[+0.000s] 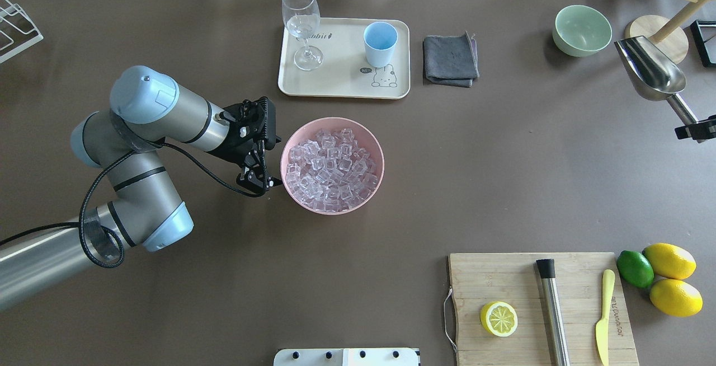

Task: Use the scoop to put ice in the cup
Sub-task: 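Grasp the metal ice scoop handle with the right gripper and lift it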

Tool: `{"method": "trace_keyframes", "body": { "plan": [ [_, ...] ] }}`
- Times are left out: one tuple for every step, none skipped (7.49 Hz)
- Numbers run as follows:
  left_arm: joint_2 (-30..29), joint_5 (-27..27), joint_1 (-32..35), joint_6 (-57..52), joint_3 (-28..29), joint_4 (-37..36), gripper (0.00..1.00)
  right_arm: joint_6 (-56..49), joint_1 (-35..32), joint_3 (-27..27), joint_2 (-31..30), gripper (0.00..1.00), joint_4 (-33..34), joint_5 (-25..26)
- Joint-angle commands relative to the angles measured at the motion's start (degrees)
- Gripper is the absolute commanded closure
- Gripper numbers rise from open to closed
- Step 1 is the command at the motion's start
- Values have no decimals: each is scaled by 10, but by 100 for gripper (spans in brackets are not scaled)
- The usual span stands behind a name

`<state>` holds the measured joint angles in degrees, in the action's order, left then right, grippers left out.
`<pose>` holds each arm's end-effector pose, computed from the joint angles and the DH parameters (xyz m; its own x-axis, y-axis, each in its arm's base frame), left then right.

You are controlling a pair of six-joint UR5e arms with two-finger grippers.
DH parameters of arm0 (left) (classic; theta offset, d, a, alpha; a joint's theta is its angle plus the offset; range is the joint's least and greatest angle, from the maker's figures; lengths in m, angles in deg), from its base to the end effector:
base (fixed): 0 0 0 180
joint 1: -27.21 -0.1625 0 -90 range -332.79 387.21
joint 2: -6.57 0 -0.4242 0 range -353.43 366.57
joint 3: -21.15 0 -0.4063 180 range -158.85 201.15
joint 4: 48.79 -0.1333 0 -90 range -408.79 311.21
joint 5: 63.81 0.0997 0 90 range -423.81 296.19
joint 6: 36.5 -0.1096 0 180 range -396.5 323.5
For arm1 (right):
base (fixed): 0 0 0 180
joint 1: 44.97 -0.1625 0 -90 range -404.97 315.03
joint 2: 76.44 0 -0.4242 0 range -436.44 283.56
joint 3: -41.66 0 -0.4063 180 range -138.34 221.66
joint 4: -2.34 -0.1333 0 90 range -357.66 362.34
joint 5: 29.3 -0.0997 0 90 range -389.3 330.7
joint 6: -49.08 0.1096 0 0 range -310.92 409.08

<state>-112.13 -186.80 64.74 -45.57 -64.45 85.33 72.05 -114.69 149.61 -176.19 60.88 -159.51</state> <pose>0.5072 -0.4825 0.3085 0.0621 0.9968 -0.0512 -0.3053 0.0678 0.9498 -0.1009 -0.4536 0.5234 0.6322 -0.3178 0.7067 0.0219 0.9190 0.3937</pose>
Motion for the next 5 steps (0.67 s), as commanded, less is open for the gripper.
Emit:
{"method": "trace_keyframes", "body": {
  "plan": [
    [-3,3,-7,0,1,0,1,-25,9,23,24,100,26,-21],
    [-3,3,-9,0,4,0,1,-63,14,43,31,100,63,-21],
    [-3,3,-10,0,4,0,1,-115,14,71,31,100,112,-21],
    [-3,3,-12,0,5,0,1,-158,15,93,33,100,153,-15],
    [-3,3,-13,0,5,0,1,-185,14,96,39,100,170,-13]
  ]
}}
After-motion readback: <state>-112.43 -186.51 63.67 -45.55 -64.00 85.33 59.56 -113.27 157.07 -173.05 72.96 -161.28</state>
